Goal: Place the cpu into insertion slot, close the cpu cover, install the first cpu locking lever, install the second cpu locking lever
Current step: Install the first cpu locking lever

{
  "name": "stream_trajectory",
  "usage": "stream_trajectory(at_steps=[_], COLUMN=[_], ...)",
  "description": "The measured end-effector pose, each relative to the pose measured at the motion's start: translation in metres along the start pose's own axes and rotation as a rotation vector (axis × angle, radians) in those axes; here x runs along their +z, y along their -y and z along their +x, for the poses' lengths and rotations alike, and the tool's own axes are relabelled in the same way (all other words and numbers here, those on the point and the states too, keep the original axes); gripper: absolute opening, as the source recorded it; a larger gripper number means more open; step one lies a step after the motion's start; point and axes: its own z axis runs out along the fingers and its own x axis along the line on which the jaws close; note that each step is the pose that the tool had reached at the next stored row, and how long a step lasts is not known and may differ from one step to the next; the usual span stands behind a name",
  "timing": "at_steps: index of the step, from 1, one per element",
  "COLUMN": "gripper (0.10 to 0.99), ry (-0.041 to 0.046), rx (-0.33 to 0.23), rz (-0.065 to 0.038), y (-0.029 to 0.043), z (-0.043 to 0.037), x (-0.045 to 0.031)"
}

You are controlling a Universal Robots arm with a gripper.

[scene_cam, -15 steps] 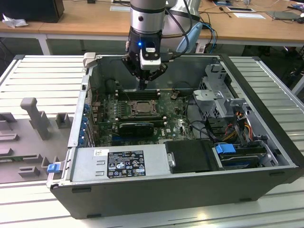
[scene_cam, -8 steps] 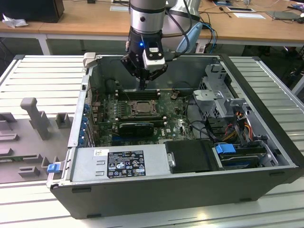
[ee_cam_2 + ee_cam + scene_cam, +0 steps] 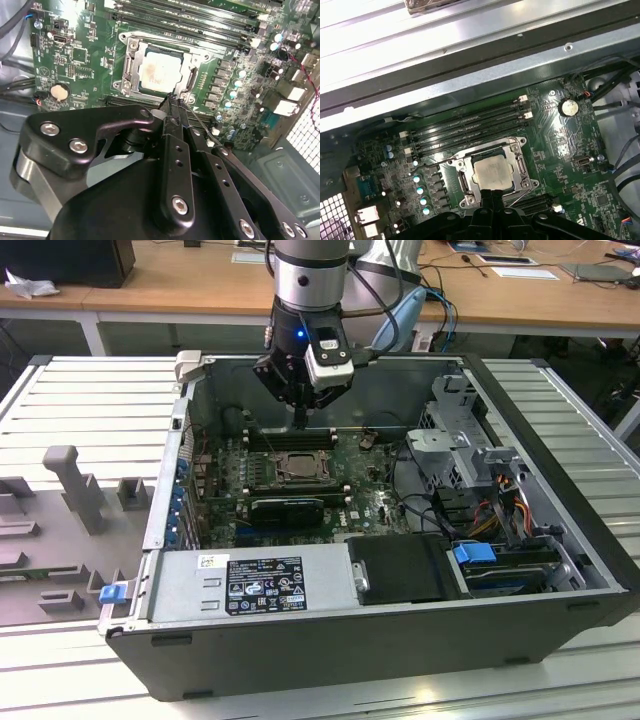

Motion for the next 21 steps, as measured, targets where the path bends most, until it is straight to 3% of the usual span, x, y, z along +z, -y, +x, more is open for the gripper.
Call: stream_trajectory(at_steps=[21], gripper=[0.106], ry=[-0.0018], rx=[-0.165], rz=[0.002], y=[0.0000], z=[0.0000], x=[0.0000])
